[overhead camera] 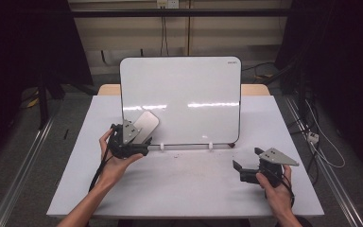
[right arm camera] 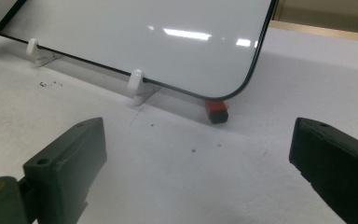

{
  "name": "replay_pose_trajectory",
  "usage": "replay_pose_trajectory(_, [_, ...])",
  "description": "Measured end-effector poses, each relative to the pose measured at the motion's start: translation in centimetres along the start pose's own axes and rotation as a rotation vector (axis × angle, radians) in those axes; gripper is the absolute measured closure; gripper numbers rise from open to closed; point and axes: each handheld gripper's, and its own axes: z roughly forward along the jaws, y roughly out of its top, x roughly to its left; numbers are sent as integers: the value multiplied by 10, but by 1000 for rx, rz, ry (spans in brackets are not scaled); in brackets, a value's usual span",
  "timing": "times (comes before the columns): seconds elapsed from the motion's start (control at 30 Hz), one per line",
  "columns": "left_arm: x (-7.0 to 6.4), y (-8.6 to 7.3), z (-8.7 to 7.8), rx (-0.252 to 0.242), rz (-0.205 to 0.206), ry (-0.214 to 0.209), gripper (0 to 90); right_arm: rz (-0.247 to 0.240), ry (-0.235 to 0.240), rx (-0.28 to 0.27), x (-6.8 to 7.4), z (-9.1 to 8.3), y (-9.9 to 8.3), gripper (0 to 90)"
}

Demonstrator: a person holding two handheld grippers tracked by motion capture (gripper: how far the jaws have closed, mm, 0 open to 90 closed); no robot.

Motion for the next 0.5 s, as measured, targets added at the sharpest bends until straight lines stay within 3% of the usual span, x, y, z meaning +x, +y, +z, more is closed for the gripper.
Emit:
replay_pose_trajectory(0.13, [5, 2, -9, -13, -104, -74, 104, 1, 2, 2, 1, 0, 0, 43])
replay_pose_trajectory(0.3, [9, 2, -21, -13, -174, -122, 68, 3, 5, 5, 2, 1, 1, 43])
replay_pose_trajectory(0.4, [9, 2, -27, -25, -139, -103, 61, 1, 4, 5, 1, 2, 0, 43])
replay_pose_trajectory(0.5, [9, 0, -32, -31, -156, -111, 59, 2, 2, 5, 1, 2, 1, 43])
